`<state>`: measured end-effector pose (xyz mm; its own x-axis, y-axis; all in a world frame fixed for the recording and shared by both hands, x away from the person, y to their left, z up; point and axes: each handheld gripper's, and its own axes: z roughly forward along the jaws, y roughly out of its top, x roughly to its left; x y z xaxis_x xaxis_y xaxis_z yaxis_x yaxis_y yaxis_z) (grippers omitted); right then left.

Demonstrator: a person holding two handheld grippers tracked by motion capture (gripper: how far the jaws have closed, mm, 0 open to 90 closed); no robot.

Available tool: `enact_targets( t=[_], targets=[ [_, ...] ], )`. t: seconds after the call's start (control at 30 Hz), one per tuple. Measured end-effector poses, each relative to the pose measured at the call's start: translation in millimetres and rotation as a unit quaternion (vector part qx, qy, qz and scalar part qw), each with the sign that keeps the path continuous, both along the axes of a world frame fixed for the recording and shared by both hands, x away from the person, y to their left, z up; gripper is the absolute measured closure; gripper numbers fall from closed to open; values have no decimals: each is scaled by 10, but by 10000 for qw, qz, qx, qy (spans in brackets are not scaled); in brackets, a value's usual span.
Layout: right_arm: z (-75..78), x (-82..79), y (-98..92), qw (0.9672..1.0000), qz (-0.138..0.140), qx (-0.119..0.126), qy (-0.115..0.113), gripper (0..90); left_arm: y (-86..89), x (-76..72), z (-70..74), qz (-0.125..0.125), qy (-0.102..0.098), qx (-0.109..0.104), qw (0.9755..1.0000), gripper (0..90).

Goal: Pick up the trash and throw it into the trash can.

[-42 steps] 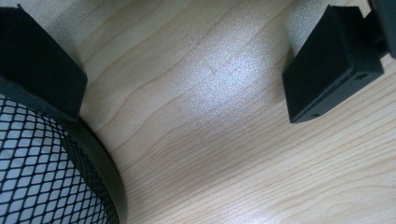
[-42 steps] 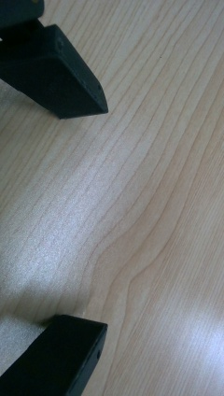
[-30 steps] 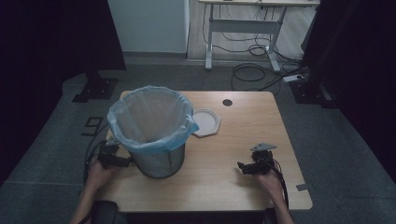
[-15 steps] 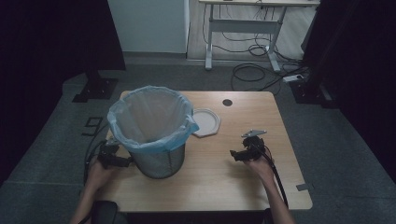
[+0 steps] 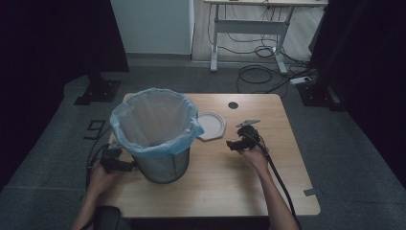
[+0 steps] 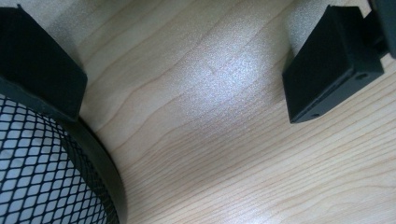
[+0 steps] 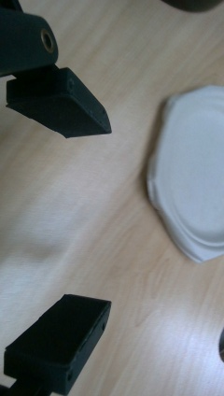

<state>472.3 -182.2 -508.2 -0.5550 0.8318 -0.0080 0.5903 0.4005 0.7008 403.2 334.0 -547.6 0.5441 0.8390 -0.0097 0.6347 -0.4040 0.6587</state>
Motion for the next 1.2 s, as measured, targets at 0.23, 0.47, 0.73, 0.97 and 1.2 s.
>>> enact_targets(
  t=[0.23, 0.47, 0.73, 0.97, 1.2],
  targets=[
    [-5, 271, 166, 10000, -97, 16, -19, 188, 0, 1, 1, 2, 4, 2, 10000, 0],
    [-29, 533, 310, 9997, -258, 5, 20, 283, 0, 9, 1, 13, 5, -5, 10000, 0],
    [-137, 762, 426, 9982, -574, -100, 115, 346, 0, 15, 0, 13, 5, -7, 10000, 0],
    [-284, 844, 507, 9962, -807, -125, 311, 501, -1, 19, -2, 22, -8, -6, 10000, 0],
    [-240, 812, 495, 9957, -764, -145, 511, 692, -1, 19, -2, 22, -9, -6, 10000, 0]
  ],
)
